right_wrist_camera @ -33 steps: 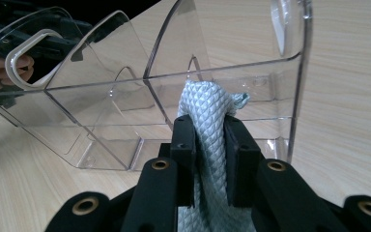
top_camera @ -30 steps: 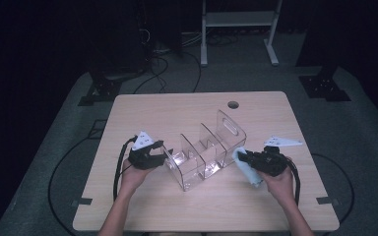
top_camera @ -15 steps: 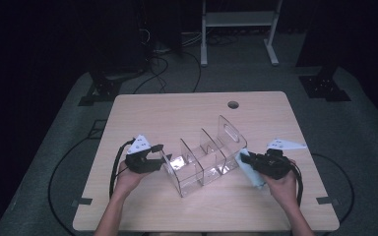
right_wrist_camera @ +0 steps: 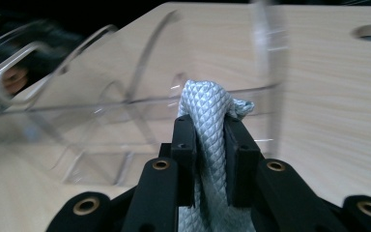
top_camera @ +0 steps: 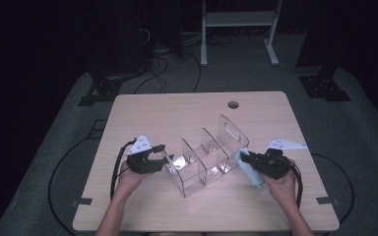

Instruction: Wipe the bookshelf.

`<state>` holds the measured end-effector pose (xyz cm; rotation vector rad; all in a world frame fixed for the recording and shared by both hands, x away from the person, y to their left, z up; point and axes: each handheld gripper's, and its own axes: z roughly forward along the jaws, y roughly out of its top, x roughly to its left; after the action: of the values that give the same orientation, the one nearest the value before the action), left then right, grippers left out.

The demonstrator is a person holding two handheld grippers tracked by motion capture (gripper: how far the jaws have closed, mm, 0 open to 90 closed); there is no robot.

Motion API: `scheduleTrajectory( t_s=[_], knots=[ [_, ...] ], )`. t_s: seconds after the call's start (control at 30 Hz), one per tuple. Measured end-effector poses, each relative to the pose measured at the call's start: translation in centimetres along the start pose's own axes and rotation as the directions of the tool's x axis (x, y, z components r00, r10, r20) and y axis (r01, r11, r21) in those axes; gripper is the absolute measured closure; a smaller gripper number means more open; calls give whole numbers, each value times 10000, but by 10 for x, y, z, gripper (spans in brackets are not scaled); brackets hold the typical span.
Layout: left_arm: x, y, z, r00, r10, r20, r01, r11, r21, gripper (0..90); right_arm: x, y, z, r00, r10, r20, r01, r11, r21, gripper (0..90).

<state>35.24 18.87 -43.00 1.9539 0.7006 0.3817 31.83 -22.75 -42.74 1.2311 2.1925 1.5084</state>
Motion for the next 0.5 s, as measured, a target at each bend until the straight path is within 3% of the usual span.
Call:
scheduleTrajectory(
  t_s=[0.07,0.13,0.37,0.43,0.5],
  knots=[
    [0,0,0,10000,28,-15,-28,10000,20,459,11,-3,7,9984,-333,-467,346,9991,256,768],
    [1,0,-2,10000,-41,64,41,10000,0,459,13,-2,8,9980,-551,-314,561,9979,326,770],
    [-1,0,0,9999,-34,148,35,10000,-33,459,-31,0,-2,9966,602,565,-589,9980,-234,769],
    [-1,0,1,9999,-67,138,68,10000,-54,458,-28,-2,2,9970,588,501,-581,9982,-158,769],
    [-1,0,1,9999,-69,126,69,10000,-50,458,-17,-4,7,9991,302,313,-305,9995,81,769]
  ],
)
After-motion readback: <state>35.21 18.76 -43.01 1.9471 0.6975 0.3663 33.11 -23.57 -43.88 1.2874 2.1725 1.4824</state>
